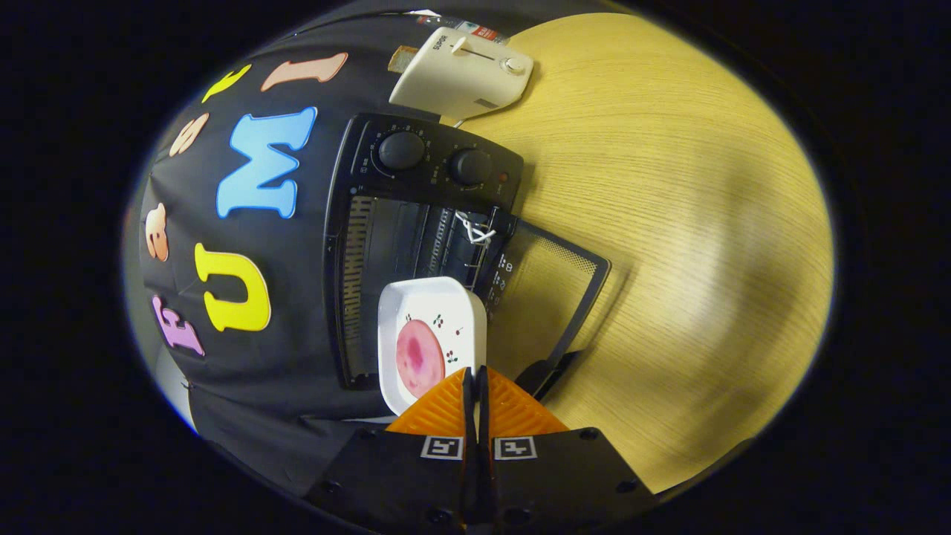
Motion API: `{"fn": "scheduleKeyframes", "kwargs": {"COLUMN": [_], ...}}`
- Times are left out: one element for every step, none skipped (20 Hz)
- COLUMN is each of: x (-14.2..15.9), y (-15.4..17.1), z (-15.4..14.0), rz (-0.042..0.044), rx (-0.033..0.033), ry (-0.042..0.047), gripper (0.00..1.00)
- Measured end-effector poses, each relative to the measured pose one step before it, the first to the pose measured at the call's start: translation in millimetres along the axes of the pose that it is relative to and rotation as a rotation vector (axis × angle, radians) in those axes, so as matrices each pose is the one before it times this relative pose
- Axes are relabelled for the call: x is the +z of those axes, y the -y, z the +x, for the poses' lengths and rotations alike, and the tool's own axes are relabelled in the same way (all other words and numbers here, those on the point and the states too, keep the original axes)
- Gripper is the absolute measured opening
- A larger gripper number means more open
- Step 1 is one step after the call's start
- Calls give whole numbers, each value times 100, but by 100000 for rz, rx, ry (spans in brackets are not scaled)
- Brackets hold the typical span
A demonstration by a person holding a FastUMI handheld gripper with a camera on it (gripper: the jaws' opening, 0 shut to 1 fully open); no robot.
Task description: Open the toaster oven, put the food inside, and close the toaster oven door.
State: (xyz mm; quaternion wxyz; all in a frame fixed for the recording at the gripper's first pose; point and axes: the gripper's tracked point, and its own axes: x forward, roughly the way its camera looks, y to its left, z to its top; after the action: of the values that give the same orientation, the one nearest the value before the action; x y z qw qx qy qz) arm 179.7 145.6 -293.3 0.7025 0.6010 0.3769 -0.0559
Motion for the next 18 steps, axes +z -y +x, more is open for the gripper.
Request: {"fn": "scheduleKeyframes", "kwargs": {"x": [278, 68, -114, -93, 44, -111, -96, -77, -26, 157, 249, 166, 87, 120, 56, 132, 200, 37], "y": [-493, -413, -358, -285, -292, -183, -231, -86, -57, 44, 38, -266, -247, -310, -367, -265, -201, -44], "z": [511, 683, 661, 556, 701, 719, 739, 645, 567, 514, 510, 579, 418, 571, 478, 456, 375, 346], "rz": [1891, 1956, 1891, 1270, 959, 1083, 1706, 1705, 1536, 1062, 899, 1038, 1236, 1546, 1787, 1219, 117, -136], "rx": [786, 623, 355, -31, 256, -79, 22, -421, -500, -531, -327, 498, 353, 429, 462, 190, -159, -419], "ry": [2822, 1526, 675, 286, 1224, 551, 518, 540, 794, 1397, 1800, 1649, 1314, 846, 763, 1201, 1818, 1468], "gripper": [1, 1, 1, 1, 2, 2, 2, 2, 2, 2, 2, 2, 2, 2, 2, 1, 2, 2]}}
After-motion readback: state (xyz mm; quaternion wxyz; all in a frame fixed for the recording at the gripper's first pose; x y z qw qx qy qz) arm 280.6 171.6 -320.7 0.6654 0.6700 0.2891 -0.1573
